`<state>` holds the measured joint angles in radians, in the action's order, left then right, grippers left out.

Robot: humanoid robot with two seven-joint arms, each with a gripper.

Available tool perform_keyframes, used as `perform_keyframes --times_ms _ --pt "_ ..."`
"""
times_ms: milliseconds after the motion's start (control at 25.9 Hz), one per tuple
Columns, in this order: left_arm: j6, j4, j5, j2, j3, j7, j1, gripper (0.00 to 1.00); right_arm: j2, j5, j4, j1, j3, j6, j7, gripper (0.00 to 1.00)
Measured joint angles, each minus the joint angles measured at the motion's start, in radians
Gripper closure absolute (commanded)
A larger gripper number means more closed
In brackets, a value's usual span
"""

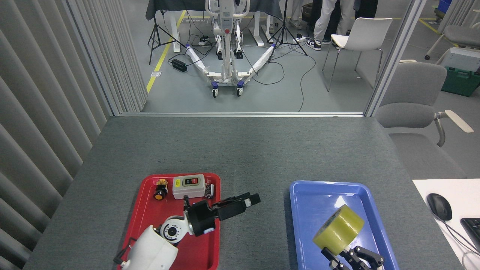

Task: Place and move tape with both arms
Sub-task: 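Open the left gripper and withdraw the left arm to the near edge, then push the tape roll with the right gripper, laying it flat in the blue tray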

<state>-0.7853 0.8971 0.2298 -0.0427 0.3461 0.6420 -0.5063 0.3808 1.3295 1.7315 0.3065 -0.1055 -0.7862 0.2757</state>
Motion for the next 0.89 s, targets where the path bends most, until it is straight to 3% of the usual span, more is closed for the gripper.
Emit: perform_keyframes --times_ms 116,271,425,580,696,773,889 --pt "0.000 0.005 0.050 -0.055 -0.081 -0.065 0.026 0.02 0.003 -0.002 -0.004 -0.001 -0.018 0.000 -0.001 0.98" --pt "0.027 0.073 0.245 -0.186 -0.162 -0.311 0.082 0.02 0.012 -0.002 -0.013 -0.015 -0.025 0.000 -0.104 1.00" --pt "0.301 0.310 0.499 -0.286 -0.234 -0.527 0.240 0.02 0.020 -0.001 -0.015 -0.061 -0.007 0.055 -0.239 0.99" --pt "0.627 0.530 0.735 -0.310 -0.266 -0.583 0.405 0.01 0.023 -0.019 -0.015 -0.125 0.028 0.229 -0.413 0.99" --pt "0.815 0.625 0.928 -0.293 -0.271 -0.592 0.488 0.01 0.023 -0.055 -0.014 -0.162 0.045 0.380 -0.550 0.99" --pt "0.887 0.654 0.994 -0.275 -0.272 -0.588 0.515 0.01 0.023 -0.075 -0.012 -0.184 0.055 0.470 -0.648 0.98" --pt "0.937 0.672 0.996 -0.265 -0.273 -0.582 0.524 0.01 0.022 -0.126 -0.009 -0.229 0.085 0.573 -0.830 0.97"
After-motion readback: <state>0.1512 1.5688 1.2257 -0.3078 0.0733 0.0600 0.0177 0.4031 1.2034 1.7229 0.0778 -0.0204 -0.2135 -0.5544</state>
